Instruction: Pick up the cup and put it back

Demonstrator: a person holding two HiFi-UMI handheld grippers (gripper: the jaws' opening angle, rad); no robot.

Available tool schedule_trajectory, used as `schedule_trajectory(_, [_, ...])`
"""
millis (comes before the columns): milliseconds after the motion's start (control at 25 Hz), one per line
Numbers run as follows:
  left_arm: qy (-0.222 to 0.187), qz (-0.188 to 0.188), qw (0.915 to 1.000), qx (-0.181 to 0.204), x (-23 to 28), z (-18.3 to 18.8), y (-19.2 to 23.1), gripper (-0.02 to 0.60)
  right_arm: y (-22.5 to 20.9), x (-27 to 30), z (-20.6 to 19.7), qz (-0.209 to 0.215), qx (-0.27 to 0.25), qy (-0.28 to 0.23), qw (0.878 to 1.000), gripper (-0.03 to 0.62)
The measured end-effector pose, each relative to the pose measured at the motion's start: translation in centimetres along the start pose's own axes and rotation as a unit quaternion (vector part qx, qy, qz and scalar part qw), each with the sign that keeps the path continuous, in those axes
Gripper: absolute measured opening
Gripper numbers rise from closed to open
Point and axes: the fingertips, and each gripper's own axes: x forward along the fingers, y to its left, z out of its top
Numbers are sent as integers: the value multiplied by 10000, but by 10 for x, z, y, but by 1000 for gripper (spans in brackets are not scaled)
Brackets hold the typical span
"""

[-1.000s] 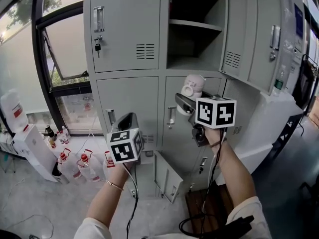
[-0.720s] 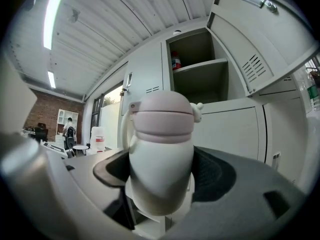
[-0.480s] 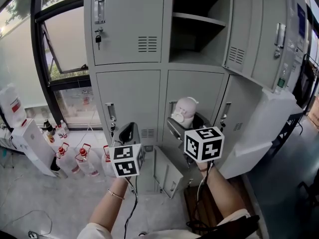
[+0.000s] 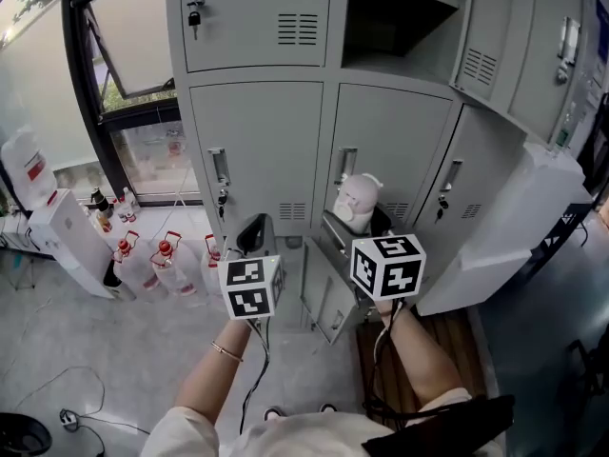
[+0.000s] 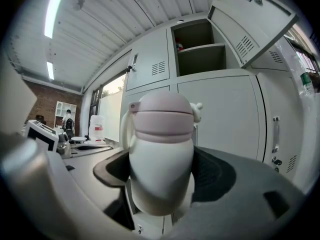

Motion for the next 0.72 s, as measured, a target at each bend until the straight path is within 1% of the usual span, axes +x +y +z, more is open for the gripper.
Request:
schedule_trajectory(160, [101,-14,9999,-78,-4,-4,0,9,3,3,-4,8,-25,-18,10000,342])
schedule_trajectory(280, [2,96,9999,-105,-4,-8,9,10,12,5,-10,81,-37,-8,10000,342])
schedule_trajectory(400, [32,189,9997,-131,-9,-16,18,10,26,11,-21,214,9,14,9998,342])
schedule_trajectory(480, [40,303,9995,-60,-11,-25,29,9,36,18,-30,279,44,43,9996,342])
schedule_trajectory(560, [133,393,9991,-32,-15,-37,41,10,47,28,-42,340,70,100,9993,342])
schedule_trajectory(720, [255,614,9976,-196,-23,-69,71,9,68,49,-71,538,181,264,9980,342])
